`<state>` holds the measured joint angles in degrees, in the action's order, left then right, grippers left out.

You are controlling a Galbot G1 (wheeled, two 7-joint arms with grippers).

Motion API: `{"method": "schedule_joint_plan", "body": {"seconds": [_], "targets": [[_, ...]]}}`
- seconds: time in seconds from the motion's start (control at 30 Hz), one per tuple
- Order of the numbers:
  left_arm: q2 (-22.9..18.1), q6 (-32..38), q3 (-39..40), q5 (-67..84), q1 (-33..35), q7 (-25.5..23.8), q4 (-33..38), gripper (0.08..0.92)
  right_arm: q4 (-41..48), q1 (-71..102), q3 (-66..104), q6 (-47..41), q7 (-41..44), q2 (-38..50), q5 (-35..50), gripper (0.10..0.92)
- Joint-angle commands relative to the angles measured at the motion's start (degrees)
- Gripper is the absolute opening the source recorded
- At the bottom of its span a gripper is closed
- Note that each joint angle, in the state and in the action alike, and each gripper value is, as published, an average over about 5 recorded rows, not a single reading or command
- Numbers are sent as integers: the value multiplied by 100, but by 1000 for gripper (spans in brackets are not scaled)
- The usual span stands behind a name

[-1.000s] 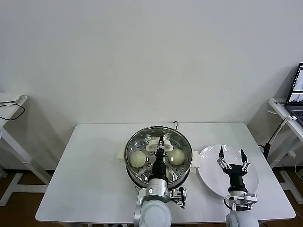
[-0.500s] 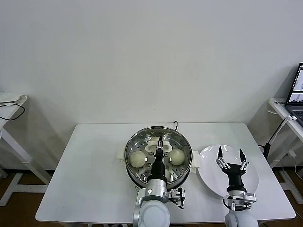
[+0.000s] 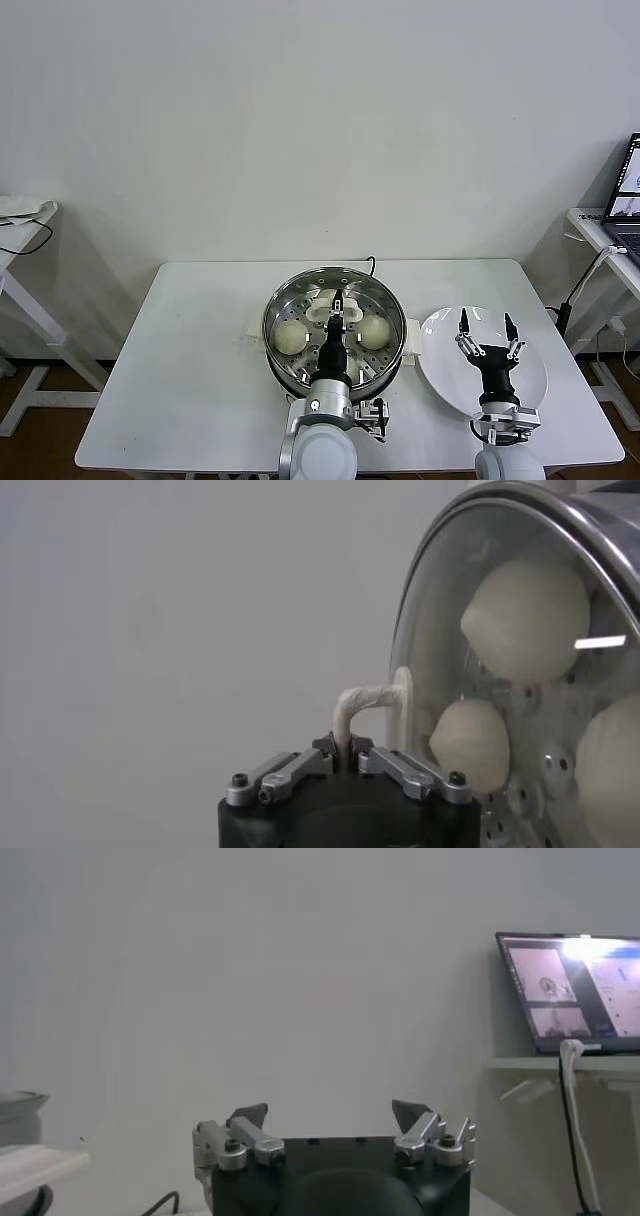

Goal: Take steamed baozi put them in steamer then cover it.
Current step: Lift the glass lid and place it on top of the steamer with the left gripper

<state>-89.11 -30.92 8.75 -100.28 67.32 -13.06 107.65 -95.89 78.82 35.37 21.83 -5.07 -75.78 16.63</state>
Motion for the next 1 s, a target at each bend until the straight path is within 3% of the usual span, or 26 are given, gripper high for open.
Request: {"method": "schedule_joint_plan", "body": {"seconds": [0.03,0.23,0.87,1.0], "targets": [[-1,48,-2,-8,78,-10,25,186,-16,3,0,3,2,5,-7,823],[24,89,-29,-20,130,5,62,233,-27,10,3,4,0,7,-25,823],[452,146,100,-8,778,120,947,772,-1,25,2,35,-2,27,-70,823],[575,157,77,4,963,142,1237,819,3,19,-8,42,-3,39,-70,823]]}}
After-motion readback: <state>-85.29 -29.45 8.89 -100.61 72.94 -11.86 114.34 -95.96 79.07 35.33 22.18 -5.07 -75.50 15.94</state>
